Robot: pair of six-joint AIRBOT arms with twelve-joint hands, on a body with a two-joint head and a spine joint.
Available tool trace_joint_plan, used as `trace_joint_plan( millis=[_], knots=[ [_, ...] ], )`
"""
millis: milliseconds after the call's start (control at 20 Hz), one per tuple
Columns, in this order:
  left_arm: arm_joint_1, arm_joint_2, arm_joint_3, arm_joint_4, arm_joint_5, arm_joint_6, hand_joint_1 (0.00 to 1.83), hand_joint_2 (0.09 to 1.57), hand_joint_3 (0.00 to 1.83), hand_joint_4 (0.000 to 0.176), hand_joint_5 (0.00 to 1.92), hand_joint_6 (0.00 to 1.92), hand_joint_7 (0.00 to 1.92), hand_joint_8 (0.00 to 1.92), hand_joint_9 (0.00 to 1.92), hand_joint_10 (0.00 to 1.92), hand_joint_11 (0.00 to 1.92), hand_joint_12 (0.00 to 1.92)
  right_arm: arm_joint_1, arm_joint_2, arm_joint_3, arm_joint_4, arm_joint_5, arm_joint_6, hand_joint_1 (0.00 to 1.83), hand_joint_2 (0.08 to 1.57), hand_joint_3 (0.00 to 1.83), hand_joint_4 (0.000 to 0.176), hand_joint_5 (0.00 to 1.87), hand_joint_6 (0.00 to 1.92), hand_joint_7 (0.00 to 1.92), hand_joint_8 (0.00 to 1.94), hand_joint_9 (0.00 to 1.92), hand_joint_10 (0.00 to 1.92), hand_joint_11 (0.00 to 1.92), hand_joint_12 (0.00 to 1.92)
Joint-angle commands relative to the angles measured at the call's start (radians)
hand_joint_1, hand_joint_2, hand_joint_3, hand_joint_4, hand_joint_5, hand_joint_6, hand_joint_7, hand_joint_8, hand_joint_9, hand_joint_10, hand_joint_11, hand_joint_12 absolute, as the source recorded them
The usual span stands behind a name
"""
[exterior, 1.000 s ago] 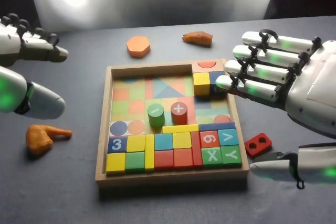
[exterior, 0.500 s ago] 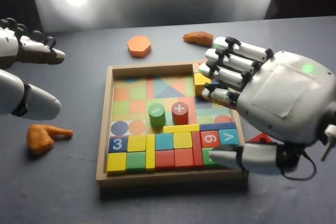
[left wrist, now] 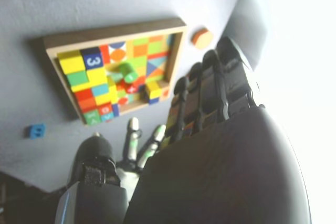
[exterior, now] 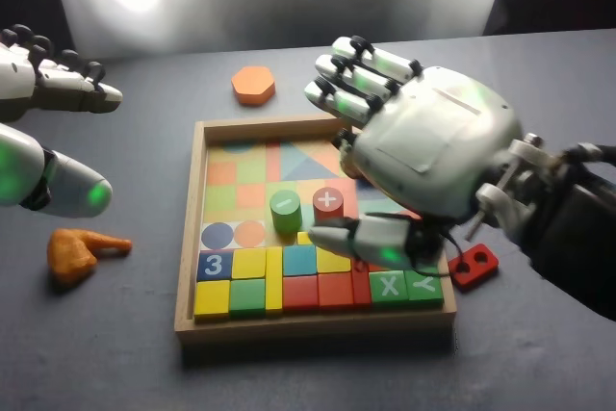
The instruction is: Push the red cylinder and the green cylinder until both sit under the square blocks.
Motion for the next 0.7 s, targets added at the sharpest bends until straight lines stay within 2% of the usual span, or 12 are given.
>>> trace_joint_plan(
  millis=[0, 150, 300, 350, 500, 650],
  knots=[
    [-0.013, 0.009, 0.004, 0.02, -0.073, 0.004, 0.0, 1.19, 0.0, 0.012, 0.03, 0.01, 0.06, 0.01, 0.04, 0.0, 0.0, 0.23, 0.016, -0.002, 0.01, -0.034, 0.096, 0.011, 0.02, 1.16, 0.0, 0.0, 0.95, 0.02, 0.18, 0.01, 0.0, 0.0, 0.0, 0.0],
    [-0.014, 0.009, 0.004, 0.021, -0.074, 0.004, 0.0, 1.19, 0.0, 0.011, 0.03, 0.0, 0.06, 0.0, 0.05, 0.0, 0.0, 0.2, 0.038, -0.042, 0.05, 0.004, 0.089, 0.057, 0.03, 1.15, 0.0, 0.0, 0.96, 0.02, 0.19, 0.01, 0.01, 0.0, 0.0, 0.0],
    [-0.013, 0.009, 0.004, 0.021, -0.071, 0.004, 0.0, 1.2, 0.0, 0.006, 0.06, 0.01, 0.09, 0.01, 0.08, 0.01, 0.0, 0.33, 0.048, -0.067, 0.08, 0.07, 0.06, 0.062, 0.06, 1.15, 0.0, 0.0, 0.97, 0.02, 0.22, 0.02, 0.04, 0.02, 0.0, 0.0],
    [-0.013, 0.009, 0.004, 0.021, -0.069, 0.005, 0.0, 1.19, 0.0, 0.013, 0.06, 0.01, 0.08, 0.0, 0.07, 0.01, 0.0, 0.33, 0.054, -0.073, 0.089, 0.11, 0.036, 0.062, 0.06, 1.15, 0.0, 0.0, 0.96, 0.01, 0.22, 0.01, 0.04, 0.01, 0.0, 0.0],
    [-0.013, 0.009, 0.003, 0.02, -0.069, 0.005, 0.0, 1.19, 0.0, 0.008, 0.06, 0.0, 0.07, 0.0, 0.07, 0.0, 0.0, 0.31, 0.079, -0.088, 0.115, 0.194, -0.019, 0.053, 0.04, 1.14, 0.0, 0.0, 0.95, 0.01, 0.22, 0.01, 0.03, 0.01, 0.0, 0.0],
    [-0.013, 0.009, 0.002, 0.02, -0.067, 0.005, 0.0, 1.2, 0.0, 0.009, 0.03, 0.0, 0.07, 0.0, 0.07, 0.0, 0.0, 0.31, 0.118, -0.098, 0.139, 0.287, -0.096, 0.038, 0.02, 1.15, 0.0, 0.0, 0.95, 0.01, 0.21, 0.0, 0.01, 0.0, 0.0, 0.0]
  ],
)
